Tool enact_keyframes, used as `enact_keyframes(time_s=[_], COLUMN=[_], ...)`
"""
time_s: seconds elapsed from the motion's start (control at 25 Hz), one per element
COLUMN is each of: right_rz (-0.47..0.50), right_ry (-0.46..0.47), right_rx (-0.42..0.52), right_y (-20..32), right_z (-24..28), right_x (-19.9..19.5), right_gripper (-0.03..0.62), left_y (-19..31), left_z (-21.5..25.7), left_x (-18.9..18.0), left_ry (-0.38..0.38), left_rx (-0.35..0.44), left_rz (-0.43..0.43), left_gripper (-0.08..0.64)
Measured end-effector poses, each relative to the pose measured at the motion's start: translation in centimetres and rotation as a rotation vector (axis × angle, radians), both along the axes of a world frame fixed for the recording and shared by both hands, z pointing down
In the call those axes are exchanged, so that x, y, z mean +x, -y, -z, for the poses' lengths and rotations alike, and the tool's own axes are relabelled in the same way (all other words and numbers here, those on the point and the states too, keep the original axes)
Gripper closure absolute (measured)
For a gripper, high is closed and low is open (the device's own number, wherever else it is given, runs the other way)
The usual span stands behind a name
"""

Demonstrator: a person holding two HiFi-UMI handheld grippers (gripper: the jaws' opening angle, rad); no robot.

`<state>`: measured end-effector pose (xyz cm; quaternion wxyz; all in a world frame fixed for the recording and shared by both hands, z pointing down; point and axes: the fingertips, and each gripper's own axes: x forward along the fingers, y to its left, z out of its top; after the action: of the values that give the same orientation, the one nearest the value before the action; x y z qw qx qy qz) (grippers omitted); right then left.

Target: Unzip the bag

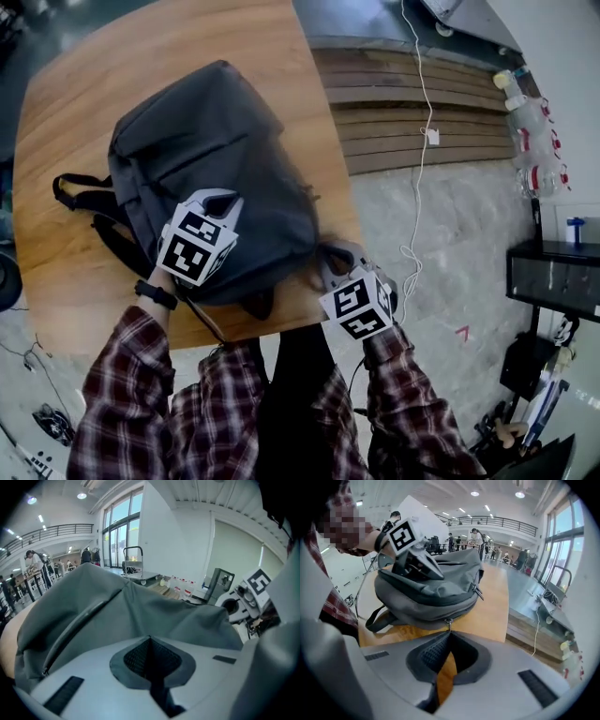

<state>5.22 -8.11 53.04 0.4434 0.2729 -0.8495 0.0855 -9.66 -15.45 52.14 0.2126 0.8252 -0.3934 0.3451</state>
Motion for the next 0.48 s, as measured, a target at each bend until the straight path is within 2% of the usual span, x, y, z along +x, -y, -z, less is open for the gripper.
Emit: enact_keyframes(time_s=[0.2,0.48], right_rz=[0.083,0.157], right_ry=[-0.028,-0.036], right_rx=[0.058,0.077], right_y=[4.9,8.7], right_z=[0.0,-0.2], right_x=[-2.6,-6.9], right_gripper=[0.581,0.581], left_y=[-3.1,-6.0], left_z=[-0.1,0.0], left_x=[-2.2,-1.9], left_ry=[-0.058,-0.095], left_rx=[-0.06,-0.068], left_rz=[0.107,0.196], left_gripper=[0.551,0.551])
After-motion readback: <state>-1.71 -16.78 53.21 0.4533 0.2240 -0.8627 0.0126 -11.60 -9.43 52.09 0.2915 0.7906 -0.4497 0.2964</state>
